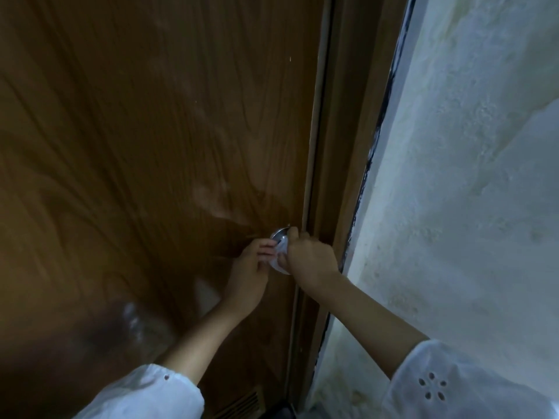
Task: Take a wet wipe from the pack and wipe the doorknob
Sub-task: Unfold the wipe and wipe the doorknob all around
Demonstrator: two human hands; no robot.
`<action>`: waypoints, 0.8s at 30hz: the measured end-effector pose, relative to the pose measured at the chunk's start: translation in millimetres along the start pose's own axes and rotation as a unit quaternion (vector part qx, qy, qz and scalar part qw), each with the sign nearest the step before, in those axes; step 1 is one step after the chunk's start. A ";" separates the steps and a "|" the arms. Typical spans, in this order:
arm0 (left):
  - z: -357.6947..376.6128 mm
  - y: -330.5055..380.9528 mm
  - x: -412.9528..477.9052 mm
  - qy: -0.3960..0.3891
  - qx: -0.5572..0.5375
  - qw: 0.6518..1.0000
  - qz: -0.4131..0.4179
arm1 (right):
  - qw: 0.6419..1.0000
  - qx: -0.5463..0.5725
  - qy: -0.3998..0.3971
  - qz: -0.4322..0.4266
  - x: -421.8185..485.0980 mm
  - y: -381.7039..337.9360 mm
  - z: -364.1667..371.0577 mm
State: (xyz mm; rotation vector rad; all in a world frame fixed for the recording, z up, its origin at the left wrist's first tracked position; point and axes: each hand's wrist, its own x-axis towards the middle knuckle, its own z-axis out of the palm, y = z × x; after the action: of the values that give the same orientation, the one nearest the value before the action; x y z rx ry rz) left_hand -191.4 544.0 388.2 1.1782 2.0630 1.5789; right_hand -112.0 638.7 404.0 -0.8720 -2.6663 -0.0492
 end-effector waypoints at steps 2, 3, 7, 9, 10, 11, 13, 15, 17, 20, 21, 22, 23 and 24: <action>4.0 2.2 0.5 0.011 -0.010 1.000 -0.012 | 0.999 -0.043 -0.016 0.001 1.9 -5.0 6.2; 5.6 2.4 0.1 0.011 -0.001 1.000 -0.010 | 0.998 -0.058 -0.022 0.005 3.5 -7.0 8.7; 7.6 -1.5 -1.6 0.009 0.039 0.999 0.020 | 0.990 0.078 -0.084 0.080 16.4 -1.8 4.8; 7.7 -3.1 -2.4 0.008 0.051 0.998 0.034 | 0.951 0.221 -0.171 0.134 22.8 9.2 -2.0; 7.5 -3.9 -3.0 0.007 0.065 0.997 0.040 | 0.924 0.284 -0.208 0.151 25.1 14.1 -5.2; 7.3 -4.5 -3.9 0.007 0.081 0.996 0.047 | 0.903 0.324 -0.231 0.164 26.7 16.9 -7.9; 7.2 -6.1 -5.1 0.000 0.111 0.992 0.057 | 0.906 0.306 -0.236 0.171 27.2 14.4 -10.1; 7.4 -7.4 -6.1 -0.014 0.140 0.988 0.060 | 0.961 0.165 -0.175 0.138 24.2 4.9 -5.3; 6.8 -8.7 -7.2 -0.019 0.176 0.982 0.059 | 0.993 0.046 -0.075 0.082 16.3 -4.5 3.5; 6.1 -9.4 -9.9 -0.031 0.217 0.973 0.075 | 0.997 0.042 -0.014 0.061 10.9 -3.7 10.5; 6.2 -9.4 -11.5 -0.035 0.228 0.970 0.082 | 0.996 0.064 -0.017 0.064 11.7 -0.8 11.1; 6.2 -9.7 -13.0 -0.037 0.237 0.967 0.089 | 0.993 0.092 -0.027 0.070 13.1 1.7 11.1; 6.6 -9.9 -14.2 -0.034 0.246 0.964 0.098 | 0.988 0.124 -0.038 0.078 14.4 4.4 11.0; 6.7 -10.1 -14.7 -0.028 0.256 0.960 0.109 | 0.982 0.158 -0.051 0.087 16.3 7.0 10.6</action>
State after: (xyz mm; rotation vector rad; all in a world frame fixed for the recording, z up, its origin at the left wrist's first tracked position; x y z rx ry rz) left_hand -182.1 536.9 373.2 1.6473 2.4572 1.0945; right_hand -123.5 655.2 398.8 -1.0160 -2.5766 0.4592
